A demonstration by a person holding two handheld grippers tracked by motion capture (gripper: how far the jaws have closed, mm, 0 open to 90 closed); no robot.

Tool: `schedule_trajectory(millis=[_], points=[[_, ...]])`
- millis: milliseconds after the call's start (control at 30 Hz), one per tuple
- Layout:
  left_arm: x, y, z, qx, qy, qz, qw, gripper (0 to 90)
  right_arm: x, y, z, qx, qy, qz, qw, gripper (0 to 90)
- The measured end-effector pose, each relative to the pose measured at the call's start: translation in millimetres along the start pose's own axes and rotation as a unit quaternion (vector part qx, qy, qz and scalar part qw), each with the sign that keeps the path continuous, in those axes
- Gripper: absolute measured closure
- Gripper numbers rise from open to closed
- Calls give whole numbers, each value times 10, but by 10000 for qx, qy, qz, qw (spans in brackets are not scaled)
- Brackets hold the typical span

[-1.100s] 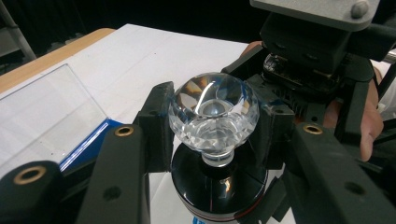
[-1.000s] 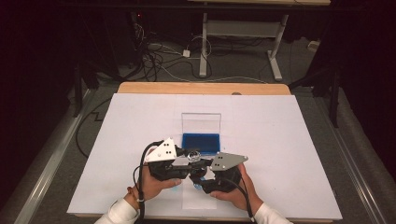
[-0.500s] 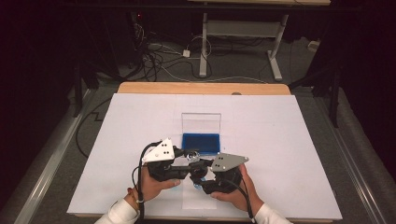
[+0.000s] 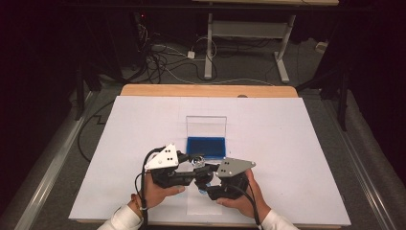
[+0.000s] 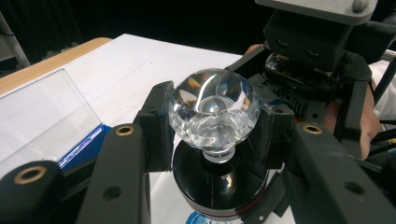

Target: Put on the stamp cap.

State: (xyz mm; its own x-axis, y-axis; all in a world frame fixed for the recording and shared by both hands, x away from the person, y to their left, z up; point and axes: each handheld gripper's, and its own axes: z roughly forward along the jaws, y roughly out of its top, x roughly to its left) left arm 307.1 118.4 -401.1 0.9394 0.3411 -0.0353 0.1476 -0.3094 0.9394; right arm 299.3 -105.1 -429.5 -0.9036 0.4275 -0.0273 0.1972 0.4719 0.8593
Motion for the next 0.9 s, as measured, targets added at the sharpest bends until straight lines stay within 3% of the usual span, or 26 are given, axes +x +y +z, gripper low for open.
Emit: schedule_trajectory(millis=[333, 433, 500, 900], points=[[-50, 5, -12, -6, 84, 169, 9998, 547, 18, 10, -11, 40, 12, -22, 10000, 390], [-90, 13, -10, 67, 189, 332, 9992, 546, -12, 1, -15, 39, -13, 85, 10000, 391], [-60, 13, -19, 28, 95, 253, 9996, 546, -7, -2, -29, 12, -54, 37, 10000, 391], [-84, 29, 90, 272, 32, 304, 9992, 544, 13, -14, 17, 170, -26, -29, 9998, 389]])
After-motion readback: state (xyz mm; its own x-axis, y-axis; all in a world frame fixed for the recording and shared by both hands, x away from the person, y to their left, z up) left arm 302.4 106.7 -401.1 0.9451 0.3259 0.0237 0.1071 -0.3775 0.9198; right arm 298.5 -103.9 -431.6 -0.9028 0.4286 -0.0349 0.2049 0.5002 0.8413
